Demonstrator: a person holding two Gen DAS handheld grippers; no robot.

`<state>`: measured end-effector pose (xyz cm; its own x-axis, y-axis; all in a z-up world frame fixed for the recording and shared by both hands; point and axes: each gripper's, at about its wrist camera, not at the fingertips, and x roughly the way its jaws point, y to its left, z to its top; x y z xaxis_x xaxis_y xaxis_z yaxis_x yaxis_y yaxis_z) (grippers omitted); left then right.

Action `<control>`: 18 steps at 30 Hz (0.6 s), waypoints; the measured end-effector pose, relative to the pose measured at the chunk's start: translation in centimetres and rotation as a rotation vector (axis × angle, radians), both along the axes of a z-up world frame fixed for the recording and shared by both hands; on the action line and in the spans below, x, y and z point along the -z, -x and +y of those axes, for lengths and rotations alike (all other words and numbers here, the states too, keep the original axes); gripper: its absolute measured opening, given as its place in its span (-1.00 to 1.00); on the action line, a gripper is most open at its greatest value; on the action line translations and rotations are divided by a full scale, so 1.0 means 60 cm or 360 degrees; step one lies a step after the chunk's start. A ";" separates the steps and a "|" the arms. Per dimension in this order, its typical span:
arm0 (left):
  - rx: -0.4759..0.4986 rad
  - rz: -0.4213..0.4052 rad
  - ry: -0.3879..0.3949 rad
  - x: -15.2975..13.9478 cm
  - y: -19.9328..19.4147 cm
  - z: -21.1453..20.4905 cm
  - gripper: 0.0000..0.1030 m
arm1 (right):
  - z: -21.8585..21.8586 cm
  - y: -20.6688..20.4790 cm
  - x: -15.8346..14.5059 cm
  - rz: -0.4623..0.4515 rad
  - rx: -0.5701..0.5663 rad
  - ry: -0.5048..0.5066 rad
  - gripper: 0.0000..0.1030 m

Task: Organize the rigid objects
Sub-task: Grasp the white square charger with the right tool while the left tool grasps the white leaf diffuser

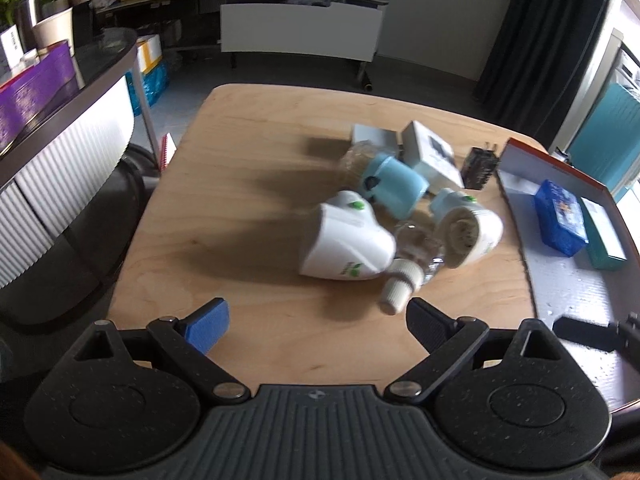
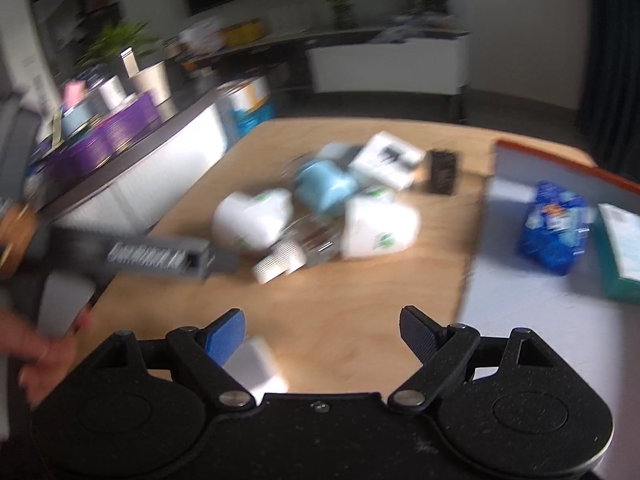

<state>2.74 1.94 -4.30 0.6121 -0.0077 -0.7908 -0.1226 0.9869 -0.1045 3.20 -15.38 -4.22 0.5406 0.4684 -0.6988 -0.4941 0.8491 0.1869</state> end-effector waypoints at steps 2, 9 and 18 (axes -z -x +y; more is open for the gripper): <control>-0.0033 0.0006 0.0004 0.003 -0.001 0.012 0.90 | 0.019 0.011 0.011 0.0028 -0.0101 0.0019 0.93; -0.0031 -0.0031 0.0013 0.003 -0.017 0.011 0.96 | 0.081 0.033 0.050 0.0056 -0.0299 0.0159 0.92; 0.0003 -0.0061 -0.0057 0.028 -0.066 -0.011 0.99 | 0.086 0.035 0.058 -0.0032 -0.0255 0.0231 0.00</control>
<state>6.73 1.31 -5.99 0.6421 0.0189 -0.7664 -0.1175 0.9903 -0.0739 1.09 -10.19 -7.72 0.4817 0.4447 -0.7551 -0.6272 0.7768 0.0574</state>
